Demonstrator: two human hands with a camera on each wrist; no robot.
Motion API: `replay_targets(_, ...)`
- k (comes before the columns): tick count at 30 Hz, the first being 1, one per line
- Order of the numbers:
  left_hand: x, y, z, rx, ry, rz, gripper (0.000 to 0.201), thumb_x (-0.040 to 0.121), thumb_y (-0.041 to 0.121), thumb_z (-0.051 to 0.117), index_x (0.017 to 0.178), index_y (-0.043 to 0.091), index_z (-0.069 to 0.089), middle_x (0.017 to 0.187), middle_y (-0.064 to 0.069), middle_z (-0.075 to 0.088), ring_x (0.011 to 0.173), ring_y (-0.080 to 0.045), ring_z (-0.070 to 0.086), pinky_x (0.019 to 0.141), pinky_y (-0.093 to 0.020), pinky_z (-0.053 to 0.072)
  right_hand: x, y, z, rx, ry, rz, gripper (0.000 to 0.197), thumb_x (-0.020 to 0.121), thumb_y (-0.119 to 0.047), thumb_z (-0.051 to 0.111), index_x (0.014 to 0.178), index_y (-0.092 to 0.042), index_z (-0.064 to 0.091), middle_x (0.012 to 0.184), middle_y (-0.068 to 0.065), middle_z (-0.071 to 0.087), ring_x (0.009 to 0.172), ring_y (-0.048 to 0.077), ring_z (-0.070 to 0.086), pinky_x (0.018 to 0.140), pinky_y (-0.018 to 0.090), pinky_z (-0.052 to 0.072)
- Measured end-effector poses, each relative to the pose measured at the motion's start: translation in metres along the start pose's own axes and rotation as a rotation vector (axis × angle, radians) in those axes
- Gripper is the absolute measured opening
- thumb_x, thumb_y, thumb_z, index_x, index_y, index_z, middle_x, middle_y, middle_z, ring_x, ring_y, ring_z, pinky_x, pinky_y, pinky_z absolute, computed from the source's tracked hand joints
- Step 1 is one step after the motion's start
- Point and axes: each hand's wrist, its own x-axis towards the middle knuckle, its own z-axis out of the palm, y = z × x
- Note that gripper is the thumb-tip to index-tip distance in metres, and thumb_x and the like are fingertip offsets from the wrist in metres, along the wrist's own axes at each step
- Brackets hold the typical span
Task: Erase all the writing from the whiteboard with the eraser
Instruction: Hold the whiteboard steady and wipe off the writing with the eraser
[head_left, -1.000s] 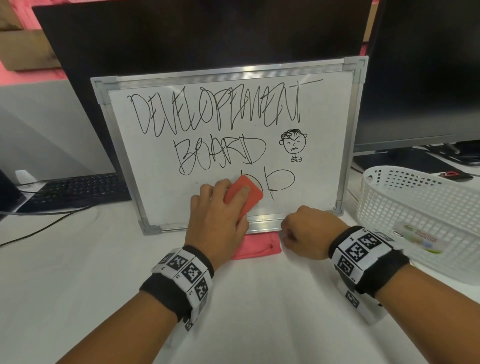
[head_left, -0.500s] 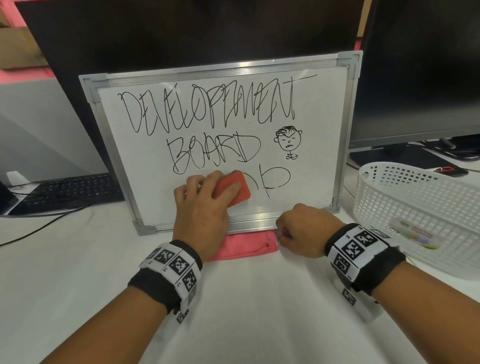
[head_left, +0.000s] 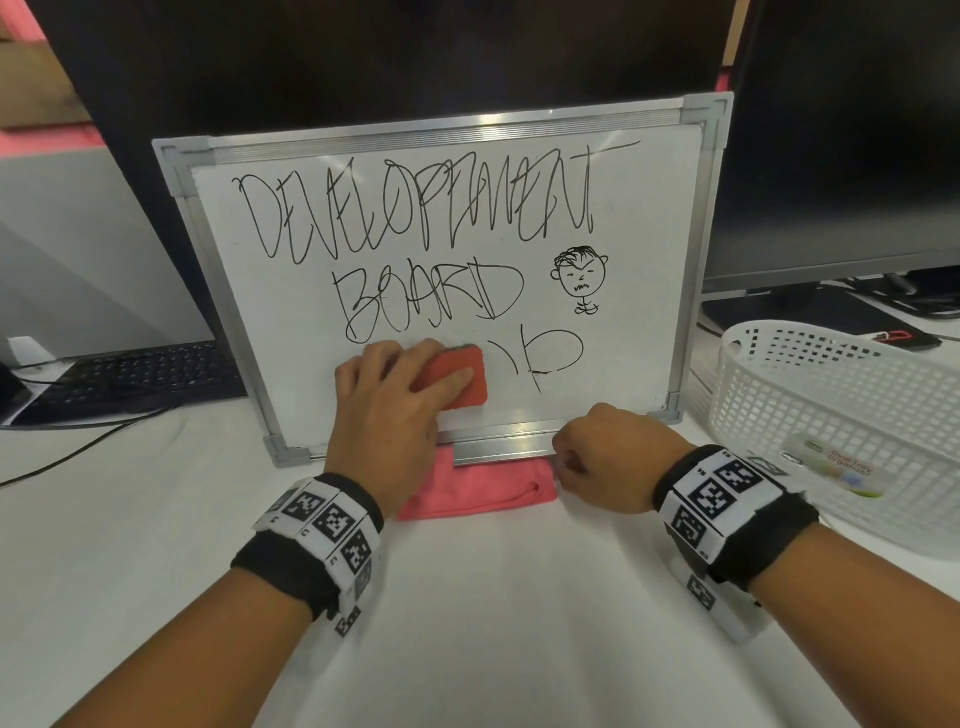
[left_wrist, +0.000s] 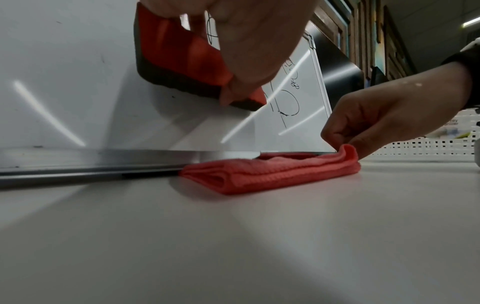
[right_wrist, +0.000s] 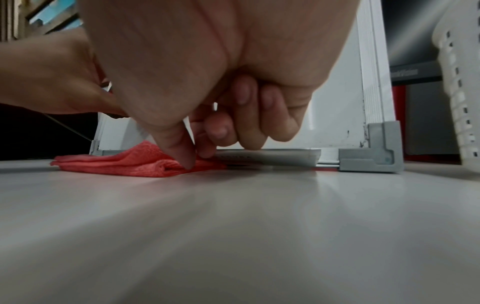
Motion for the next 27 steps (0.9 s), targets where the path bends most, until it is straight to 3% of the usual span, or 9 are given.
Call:
replay_targets(2,0.000,-0.001,-0.001,0.012,0.008,-0.020,0.057,0.070,0.005,0.072,0.120,0.032,0.070,0.135,0.001,0.058,0.115,-0.035,0.045,0.093,-0.049,0.035,0.000,0.000,0.000,0.000,0.003,-0.006,0.032,0.094,-0.035,0.050,0.065,-0.025,0.044,0.073,-0.003,0.047,0.071,0.027,0.061,0.058,0.028,0.041)
replay_targets(6,-0.007,-0.005,0.001,0.000,-0.047,0.068,0.054,0.069,0.005,0.074,0.116,0.033,0.073,0.131,0.001,0.061,0.112,-0.035,0.049,0.091,-0.051,0.038,-0.001,0.000,0.000,0.004,0.000,-0.002,0.027,0.095,-0.036,0.050,0.070,-0.025,0.049,0.074,-0.003,0.048,0.072,0.028,0.062,0.061,0.029,0.046)
replay_targets(11,-0.004,-0.006,0.000,0.010,-0.026,0.015,0.057,0.070,0.008,0.075,0.121,0.033,0.069,0.133,0.000,0.059,0.110,-0.035,0.050,0.087,-0.047,0.036,-0.001,-0.001,0.001,0.003,0.012,-0.002,0.023,0.095,-0.033,0.048,0.077,-0.021,0.057,0.075,0.000,0.051,0.073,0.029,0.063,0.062,0.030,0.048)
replay_targets(15,-0.007,0.004,0.006,0.014,-0.110,0.137,0.054,0.072,0.012,0.076,0.119,0.037,0.069,0.130,0.001,0.062,0.107,-0.034,0.053,0.087,-0.047,0.041,0.000,0.002,0.003,0.002,0.012,0.003,0.025,0.095,-0.034,0.049,0.078,-0.018,0.059,0.074,0.000,0.050,0.072,0.029,0.061,0.060,0.029,0.043)
replay_targets(19,-0.003,0.007,0.000,0.057,-0.070,0.059,0.050,0.074,0.014,0.070,0.120,0.032,0.069,0.132,-0.003,0.060,0.109,-0.036,0.052,0.087,-0.048,0.040,0.000,0.002,0.001,0.004,0.015,0.000,0.025,0.095,-0.034,0.049,0.077,-0.019,0.057,0.075,0.000,0.051,0.070,0.027,0.060,0.057,0.027,0.039)
replay_targets(23,-0.008,0.010,0.007,0.029,-0.124,0.143,0.050,0.070,0.010,0.076,0.112,0.037,0.073,0.125,0.001,0.064,0.103,-0.033,0.053,0.084,-0.045,0.038,0.000,0.001,0.002,0.006,0.017,-0.004,0.026,0.095,-0.036,0.050,0.077,-0.019,0.058,0.075,0.000,0.051,0.071,0.028,0.061,0.059,0.028,0.043)
replay_targets(27,-0.002,0.011,0.003,0.036,-0.069,0.065,0.054,0.072,0.014,0.075,0.122,0.034,0.067,0.133,-0.002,0.059,0.109,-0.035,0.051,0.087,-0.047,0.039,0.001,0.002,0.003,0.021,0.028,0.001,0.034,0.095,-0.036,0.050,0.064,-0.024,0.044,0.073,-0.001,0.048,0.071,0.028,0.060,0.061,0.029,0.043)
